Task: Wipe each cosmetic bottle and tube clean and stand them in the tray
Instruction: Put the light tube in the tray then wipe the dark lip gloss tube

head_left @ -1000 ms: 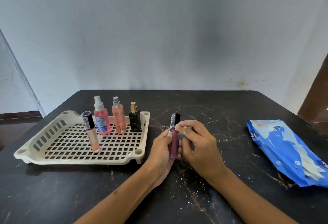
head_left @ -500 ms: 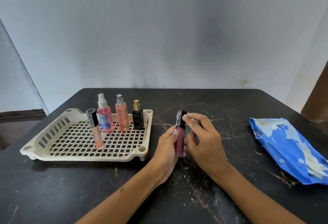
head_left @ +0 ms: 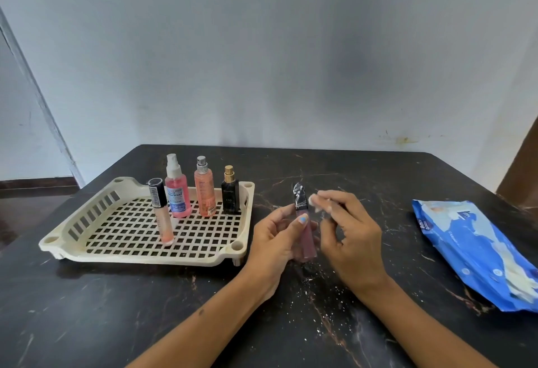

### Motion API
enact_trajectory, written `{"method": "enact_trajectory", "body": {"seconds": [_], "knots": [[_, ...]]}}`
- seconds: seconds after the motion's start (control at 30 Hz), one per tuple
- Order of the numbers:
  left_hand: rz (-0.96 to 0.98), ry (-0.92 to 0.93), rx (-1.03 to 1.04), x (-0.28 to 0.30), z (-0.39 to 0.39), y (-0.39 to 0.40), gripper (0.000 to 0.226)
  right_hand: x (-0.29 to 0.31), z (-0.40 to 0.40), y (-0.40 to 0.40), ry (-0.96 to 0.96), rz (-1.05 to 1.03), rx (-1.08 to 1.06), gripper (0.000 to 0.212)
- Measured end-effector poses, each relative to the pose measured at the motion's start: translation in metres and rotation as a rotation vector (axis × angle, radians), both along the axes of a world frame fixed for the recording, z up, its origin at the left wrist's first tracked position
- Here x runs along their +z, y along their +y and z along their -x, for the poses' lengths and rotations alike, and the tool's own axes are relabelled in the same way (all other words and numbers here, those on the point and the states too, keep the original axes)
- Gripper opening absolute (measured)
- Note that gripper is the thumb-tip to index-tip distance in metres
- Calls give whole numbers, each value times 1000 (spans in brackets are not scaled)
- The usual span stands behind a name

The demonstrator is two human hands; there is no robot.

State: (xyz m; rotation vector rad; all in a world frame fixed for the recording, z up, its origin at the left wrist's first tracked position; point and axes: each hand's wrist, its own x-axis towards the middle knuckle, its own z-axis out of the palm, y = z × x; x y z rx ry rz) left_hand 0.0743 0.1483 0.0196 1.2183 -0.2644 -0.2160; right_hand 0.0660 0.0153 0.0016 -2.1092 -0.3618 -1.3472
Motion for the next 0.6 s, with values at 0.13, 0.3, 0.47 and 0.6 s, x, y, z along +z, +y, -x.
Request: {"method": "enact_trajectory", "body": {"seconds": [0.13, 0.3, 0.47, 0.6], "knots": [[-48, -42, -35, 2, 4, -1, 20, 1, -3, -2, 37, 67, -30, 41], [-58, -51, -14, 3, 4, 1, 20, 0, -2, -4, 59, 93, 21, 37], [-134, -101, 23, 2, 4, 0, 23, 0, -4, -6, 92, 94, -21, 39], [-155, -113, 26, 2, 5, 0, 23, 0, -3, -4, 95, 114, 1, 39]]}}
